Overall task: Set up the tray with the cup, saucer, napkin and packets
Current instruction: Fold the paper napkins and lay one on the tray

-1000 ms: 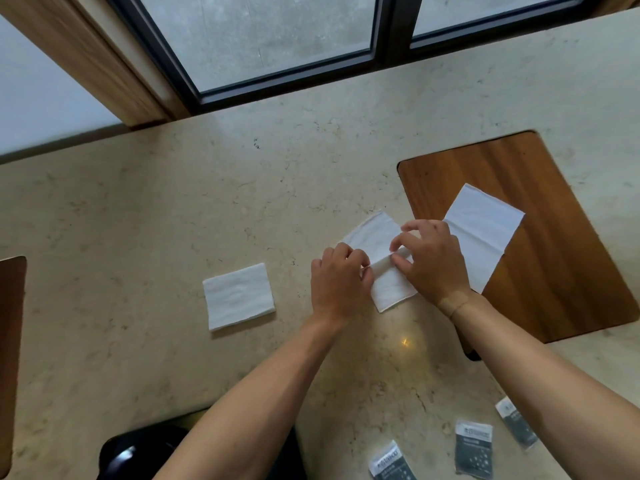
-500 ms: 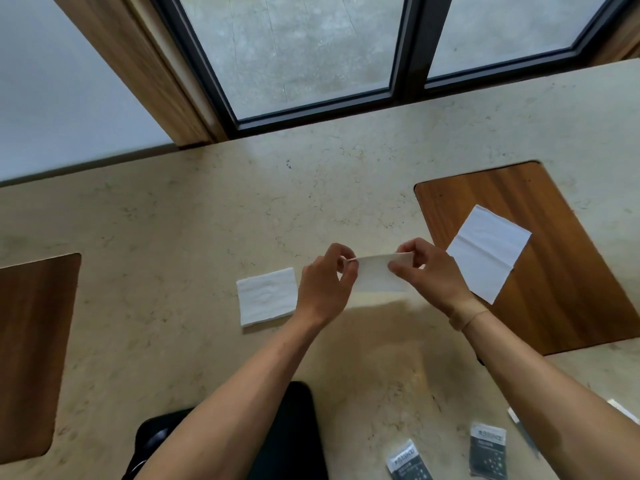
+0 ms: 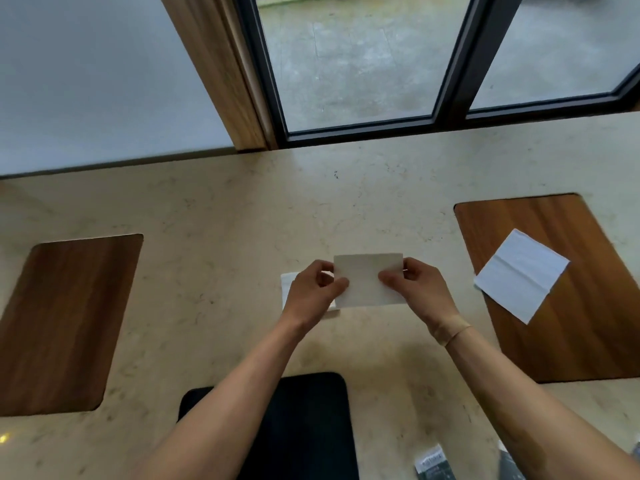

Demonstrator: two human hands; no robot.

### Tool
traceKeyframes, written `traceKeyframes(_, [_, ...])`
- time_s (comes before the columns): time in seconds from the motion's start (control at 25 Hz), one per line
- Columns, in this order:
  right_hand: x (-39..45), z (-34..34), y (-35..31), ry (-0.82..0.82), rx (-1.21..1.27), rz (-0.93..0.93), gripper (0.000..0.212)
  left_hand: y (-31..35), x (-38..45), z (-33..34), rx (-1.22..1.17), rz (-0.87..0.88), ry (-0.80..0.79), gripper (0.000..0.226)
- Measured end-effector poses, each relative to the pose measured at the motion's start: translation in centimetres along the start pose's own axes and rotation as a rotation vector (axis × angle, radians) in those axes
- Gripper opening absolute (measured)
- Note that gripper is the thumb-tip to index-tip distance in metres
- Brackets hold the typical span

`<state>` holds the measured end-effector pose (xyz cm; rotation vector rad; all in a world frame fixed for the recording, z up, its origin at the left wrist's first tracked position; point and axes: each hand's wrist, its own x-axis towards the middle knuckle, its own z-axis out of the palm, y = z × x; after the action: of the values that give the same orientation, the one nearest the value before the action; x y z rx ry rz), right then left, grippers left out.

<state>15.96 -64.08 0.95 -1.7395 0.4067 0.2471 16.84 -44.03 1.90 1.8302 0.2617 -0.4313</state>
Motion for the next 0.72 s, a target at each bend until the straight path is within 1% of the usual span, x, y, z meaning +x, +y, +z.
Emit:
traceKeyframes(0.12, [0.3, 2.2, -0.5, -0.013, -0.044, -0.014, 0.012, -1.2, -0.2, -2.1, 0.019, 0.015, 0.049, 0.007])
traceKeyframes(0.28, [0.8, 4.8, -0.9, -0.041, -0.092, -0.012, 0.008, -2.7, 0.2, -4.7, 0.028, -0.015, 0.127, 0.005])
traceKeyframes(0.4, [1.3, 6.7, -0.7, -0.029, -0.160, -0.002, 0.006, -3.9, 0.9, -6.2, 0.057, -0.033, 0.149, 0.006])
traceKeyframes(0.6, [2.2, 9.2, 0.4, 0.009, -0.362, -0.020, 0.009, -6.2, 2.0, -7.6, 0.160, -0.051, 0.178, 0.009])
traceKeyframes(0.72, [2.6, 10.0, 1.4, 0.004, -0.466, -0.018, 0.016, -7.2, 2.4, -7.8, 0.228, -0.061, 0.193, 0.007])
